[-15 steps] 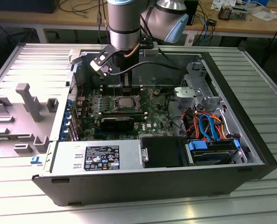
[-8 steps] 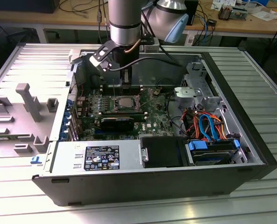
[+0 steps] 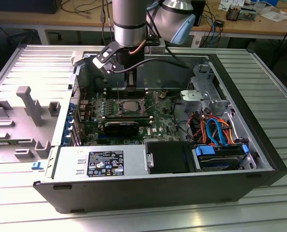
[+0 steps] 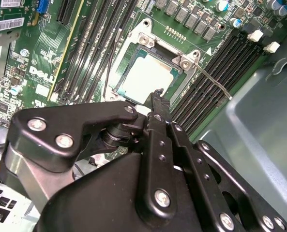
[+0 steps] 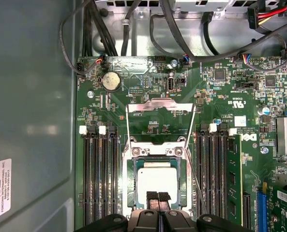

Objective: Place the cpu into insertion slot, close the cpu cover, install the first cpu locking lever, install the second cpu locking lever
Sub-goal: 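Close the cpu cover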

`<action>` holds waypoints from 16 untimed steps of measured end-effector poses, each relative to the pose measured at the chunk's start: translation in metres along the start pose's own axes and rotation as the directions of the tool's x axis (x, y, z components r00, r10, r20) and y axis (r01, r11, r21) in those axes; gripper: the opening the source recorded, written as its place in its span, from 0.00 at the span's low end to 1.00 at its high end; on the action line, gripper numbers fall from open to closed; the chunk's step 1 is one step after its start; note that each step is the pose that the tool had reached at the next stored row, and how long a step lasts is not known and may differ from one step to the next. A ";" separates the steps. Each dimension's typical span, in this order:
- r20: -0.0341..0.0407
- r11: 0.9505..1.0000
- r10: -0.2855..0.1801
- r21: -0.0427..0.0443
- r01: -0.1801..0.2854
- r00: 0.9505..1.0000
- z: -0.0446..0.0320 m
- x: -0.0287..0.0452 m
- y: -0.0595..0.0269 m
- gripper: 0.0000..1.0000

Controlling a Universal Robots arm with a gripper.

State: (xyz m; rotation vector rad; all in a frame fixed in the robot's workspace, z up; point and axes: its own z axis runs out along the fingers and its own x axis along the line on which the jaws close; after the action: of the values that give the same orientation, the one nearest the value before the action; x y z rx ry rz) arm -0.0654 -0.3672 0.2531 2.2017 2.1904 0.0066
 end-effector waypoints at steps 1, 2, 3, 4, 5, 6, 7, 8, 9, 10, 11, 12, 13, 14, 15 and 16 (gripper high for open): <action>0.000 1.000 0.000 0.000 0.000 1.000 0.0000 0.0000 0.0004 0.11; 0.000 1.000 0.000 0.000 0.000 1.000 0.0000 0.0000 0.0004 0.11; 0.000 1.000 0.000 0.000 0.000 1.000 0.0000 0.0000 0.0004 0.11; 0.001 1.000 0.000 0.000 0.000 1.000 0.0001 0.0001 0.0005 0.11; 0.002 1.000 0.000 0.000 0.000 1.000 0.0001 0.0000 0.0005 0.11; 0.002 1.000 0.000 0.000 0.000 1.000 0.0000 -0.0001 0.0005 0.11; 0.002 1.000 0.000 0.000 0.000 1.000 0.0000 -0.0001 0.0005 0.11; 0.002 1.000 0.000 0.000 0.000 1.000 0.0000 -0.0002 0.0006 0.11; 0.002 1.000 0.000 0.001 0.000 1.000 -0.0001 -0.0002 0.0009 0.11; 0.002 1.000 0.000 0.002 0.000 1.000 -0.0002 -0.0002 0.0015 0.11; 0.002 1.000 0.000 0.002 0.000 1.000 -0.0002 -0.0002 0.0015 0.11; 0.002 1.000 0.000 0.002 0.000 1.000 -0.0002 -0.0002 0.0015 0.11; 0.002 1.000 0.000 0.002 0.000 1.000 -0.0002 -0.0002 0.0015 0.11; 0.002 1.000 0.000 0.002 0.000 1.000 -0.0002 -0.0002 0.0016 0.11; 0.002 1.000 0.000 0.002 0.000 1.000 -0.0002 -0.0002 0.0016 0.11; 0.002 1.000 0.000 0.002 0.000 1.000 -0.0002 -0.0002 0.0016 0.11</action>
State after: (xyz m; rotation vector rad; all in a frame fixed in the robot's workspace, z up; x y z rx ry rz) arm -0.0638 -0.3674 0.2533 2.2019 2.1906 0.0020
